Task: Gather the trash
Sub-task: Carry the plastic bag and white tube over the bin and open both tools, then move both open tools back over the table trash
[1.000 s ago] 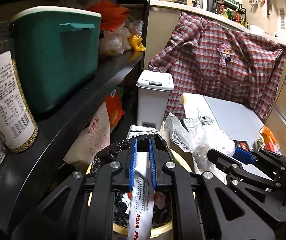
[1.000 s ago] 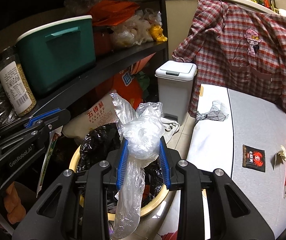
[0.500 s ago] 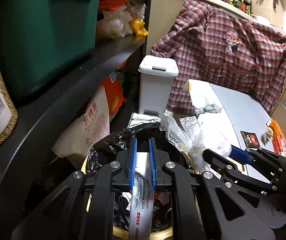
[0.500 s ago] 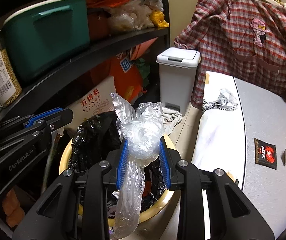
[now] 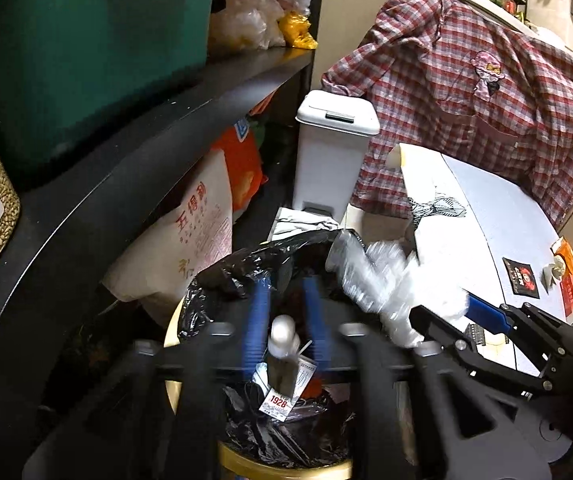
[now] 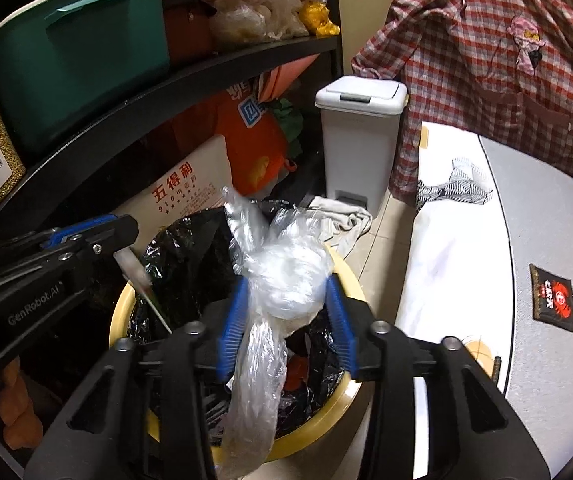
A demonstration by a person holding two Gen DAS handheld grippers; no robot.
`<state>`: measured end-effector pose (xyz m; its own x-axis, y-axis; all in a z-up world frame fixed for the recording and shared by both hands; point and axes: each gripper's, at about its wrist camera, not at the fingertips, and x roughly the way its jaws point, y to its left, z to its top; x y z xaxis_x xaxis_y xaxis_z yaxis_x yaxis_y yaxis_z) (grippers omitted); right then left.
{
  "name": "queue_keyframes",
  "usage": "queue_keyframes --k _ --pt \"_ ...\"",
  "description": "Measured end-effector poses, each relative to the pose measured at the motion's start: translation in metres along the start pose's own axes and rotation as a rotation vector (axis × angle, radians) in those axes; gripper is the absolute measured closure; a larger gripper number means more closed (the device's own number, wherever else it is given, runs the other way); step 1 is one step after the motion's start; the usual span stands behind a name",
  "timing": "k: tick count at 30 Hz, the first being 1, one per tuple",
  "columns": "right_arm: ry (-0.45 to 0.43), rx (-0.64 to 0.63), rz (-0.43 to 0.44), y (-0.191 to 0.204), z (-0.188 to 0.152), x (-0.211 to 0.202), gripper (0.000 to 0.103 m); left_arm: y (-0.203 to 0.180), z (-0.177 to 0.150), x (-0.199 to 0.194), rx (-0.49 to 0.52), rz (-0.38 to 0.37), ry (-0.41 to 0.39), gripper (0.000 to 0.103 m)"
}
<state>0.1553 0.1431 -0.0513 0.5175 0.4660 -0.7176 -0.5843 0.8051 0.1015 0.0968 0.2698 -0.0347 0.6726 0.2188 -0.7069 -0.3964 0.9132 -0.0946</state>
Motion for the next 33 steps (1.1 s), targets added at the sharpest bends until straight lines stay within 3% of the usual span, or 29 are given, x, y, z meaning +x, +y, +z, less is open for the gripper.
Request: queue_keyframes --k 2,6,22,33 --pt "0.005 -0.005 -0.012 0.000 -0.002 0.001 0.048 0.000 0.000 -0.002 -0.004 0.038 -0.014 0.024" --pt "0.014 -0.008 -0.032 -0.002 -0.005 0.001 0.039 -0.002 0.001 -0.007 0.009 0.062 -0.040 0.016" --pt "-0.077 0.015 -0.095 -0.019 -0.004 -0.062 0.035 -0.009 -0.003 -0.036 0.029 0.071 -0.079 0.016" --pt "-0.191 0.062 -0.115 -0.049 -0.015 -0.147 0.030 -0.058 -0.004 -0.086 0.104 0.010 -0.154 0.015"
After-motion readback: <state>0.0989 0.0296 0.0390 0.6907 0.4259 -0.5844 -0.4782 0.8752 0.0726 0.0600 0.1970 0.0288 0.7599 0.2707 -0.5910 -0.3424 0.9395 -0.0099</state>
